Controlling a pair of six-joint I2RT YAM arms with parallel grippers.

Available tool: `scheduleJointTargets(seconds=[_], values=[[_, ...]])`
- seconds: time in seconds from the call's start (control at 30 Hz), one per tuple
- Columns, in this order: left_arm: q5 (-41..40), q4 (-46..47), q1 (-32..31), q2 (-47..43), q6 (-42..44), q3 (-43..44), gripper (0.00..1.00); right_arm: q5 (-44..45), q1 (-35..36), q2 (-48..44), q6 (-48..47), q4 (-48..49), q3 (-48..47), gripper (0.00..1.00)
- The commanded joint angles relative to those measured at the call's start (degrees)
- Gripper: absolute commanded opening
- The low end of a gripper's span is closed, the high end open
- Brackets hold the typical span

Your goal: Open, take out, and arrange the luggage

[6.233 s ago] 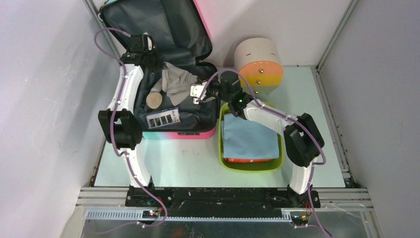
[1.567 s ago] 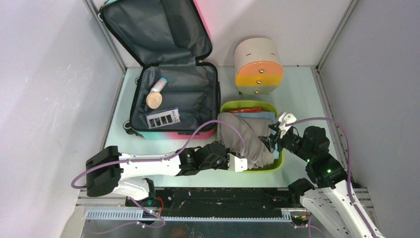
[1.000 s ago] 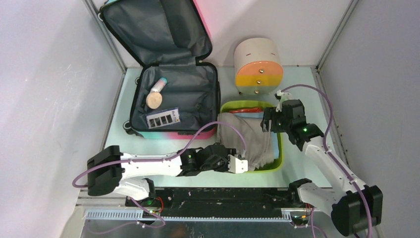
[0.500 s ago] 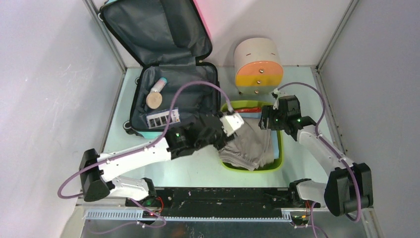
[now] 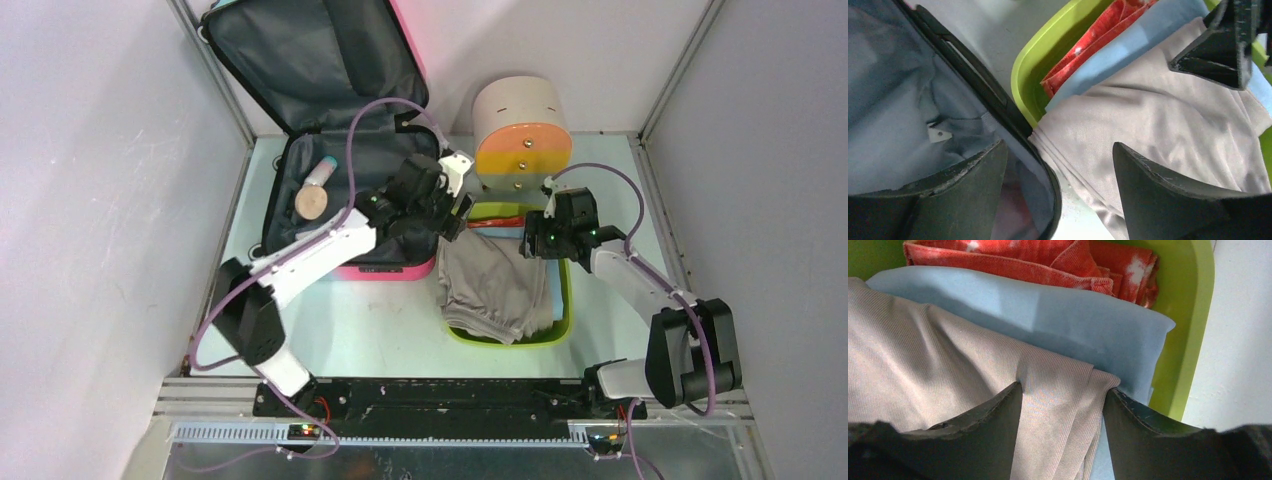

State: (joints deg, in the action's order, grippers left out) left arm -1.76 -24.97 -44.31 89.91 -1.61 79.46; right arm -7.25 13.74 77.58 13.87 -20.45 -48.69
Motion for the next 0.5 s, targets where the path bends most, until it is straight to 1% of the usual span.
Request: scheduleJointTargets(seconds=[0.0,0.07,0.1,0.13,0.17,0.2,0.23,0.27,0.3,0.37,0.4,0.47], values=[[9.9,-2.7,3.3,6.2,2.4,5.6,0.83,0.3,-0.2,0.7,-0.9,3.3,-2.3,0.59],[12.6,-4.6,3.8,8.7,6.7,7.9,0.82,0.5,-0.3,1.1,-1.6,3.7,-2.3,0.54],[13.7,-5.6,4.1,9.5,9.3,9.6,0.82,0.5,-0.2,1.2,-2.0,4.1,-2.2,0.47],[14.1,-7.3,4.3,11.4,10.4,10.4,0.82,0.4,-0.2,1.2,-2.7,4.6,-2.0,0.44],[15.6,-8.3,5.3,12.4,12.2,12.2,0.82,0.1,-0.2,1.1,-3.1,5.7,-1.8,0.35],[17.9,-10.0,5.8,14.3,13.3,13.1,0.81,-0.1,-0.2,1.0,-3.8,6.4,-1.4,0.31],[19.2,-10.8,7.1,15.2,13.8,14.7,0.8,-0.7,-0.2,0.7,-4.3,7.3,-1.2,0.21],[21.1,-12.7,7.7,16.9,15.0,16.4,0.78,-1.0,-0.2,0.3,-4.9,7.8,-1.0,0.16],[22.0,-13.7,8.5,17.7,15.7,17.1,0.77,-1.7,-0.2,0.1,-5.2,8.4,-0.8,0.1],[24.1,-16.5,9.1,19.4,18.3,19.2,0.76,-2.2,-0.2,-0.5,-6.0,9.0,-0.4,0.03],[24.7,-17.9,9.1,20.3,19.8,20.1,0.77,-2.3,-0.2,-1.1,-6.5,9.2,-0.1,0.01],[25.4,-19.4,9.2,21.2,21.3,20.9,0.78,-2.3,-0.2,-1.9,-7.2,9.6,0.5,0.0]])
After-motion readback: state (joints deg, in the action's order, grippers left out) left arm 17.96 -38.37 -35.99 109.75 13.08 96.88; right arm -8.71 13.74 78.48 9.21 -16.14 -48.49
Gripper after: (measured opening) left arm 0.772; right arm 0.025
